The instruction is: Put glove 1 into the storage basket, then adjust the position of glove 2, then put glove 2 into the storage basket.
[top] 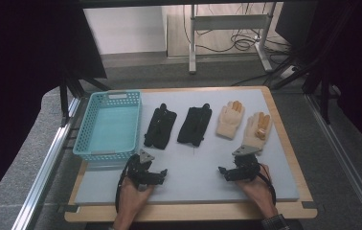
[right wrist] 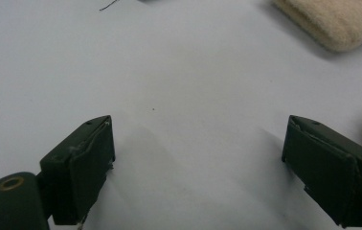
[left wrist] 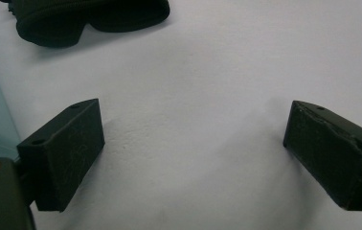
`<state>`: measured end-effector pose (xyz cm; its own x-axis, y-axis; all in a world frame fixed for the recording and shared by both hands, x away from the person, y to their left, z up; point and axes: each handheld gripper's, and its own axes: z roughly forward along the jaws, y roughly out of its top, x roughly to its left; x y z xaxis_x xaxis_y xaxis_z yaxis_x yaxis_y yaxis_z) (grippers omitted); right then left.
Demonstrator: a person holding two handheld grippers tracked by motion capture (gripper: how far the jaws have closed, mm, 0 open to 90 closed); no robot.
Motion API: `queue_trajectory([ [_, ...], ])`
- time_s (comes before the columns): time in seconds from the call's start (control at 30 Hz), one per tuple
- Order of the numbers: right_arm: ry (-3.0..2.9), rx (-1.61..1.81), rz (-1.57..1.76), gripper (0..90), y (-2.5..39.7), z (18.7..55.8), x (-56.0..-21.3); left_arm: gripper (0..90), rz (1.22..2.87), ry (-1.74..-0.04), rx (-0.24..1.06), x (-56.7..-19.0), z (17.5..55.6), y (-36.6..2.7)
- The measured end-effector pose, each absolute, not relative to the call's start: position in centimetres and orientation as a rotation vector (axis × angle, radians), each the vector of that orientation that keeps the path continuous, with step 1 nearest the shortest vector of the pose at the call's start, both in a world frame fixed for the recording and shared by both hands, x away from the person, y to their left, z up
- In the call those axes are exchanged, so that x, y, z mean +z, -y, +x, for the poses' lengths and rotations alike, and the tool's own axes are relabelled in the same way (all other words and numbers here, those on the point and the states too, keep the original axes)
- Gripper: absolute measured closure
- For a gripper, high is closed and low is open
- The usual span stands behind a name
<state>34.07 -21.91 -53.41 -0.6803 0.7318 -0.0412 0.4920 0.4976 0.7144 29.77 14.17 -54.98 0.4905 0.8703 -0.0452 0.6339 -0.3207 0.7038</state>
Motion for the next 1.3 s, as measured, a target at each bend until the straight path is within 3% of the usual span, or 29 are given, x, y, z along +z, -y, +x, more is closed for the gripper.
queue_trajectory([
  [0.53, -2.424, 0.986, 1.019, 15.6, 21.1, 34.6, -52.8, 7.2, 2.064, -1.235, 0.451, -55.0, 29.8, -14.2],
  [1.03, -2.417, 1.039, 1.018, 15.8, 19.0, 37.2, -50.7, 7.2, 2.064, -1.235, 0.450, -55.0, 29.8, -14.2],
  [1.3, -2.424, 1.062, 0.978, 25.5, 17.6, 40.0, -49.8, 7.2, 2.065, -1.235, 0.450, -55.0, 29.8, -14.2],
])
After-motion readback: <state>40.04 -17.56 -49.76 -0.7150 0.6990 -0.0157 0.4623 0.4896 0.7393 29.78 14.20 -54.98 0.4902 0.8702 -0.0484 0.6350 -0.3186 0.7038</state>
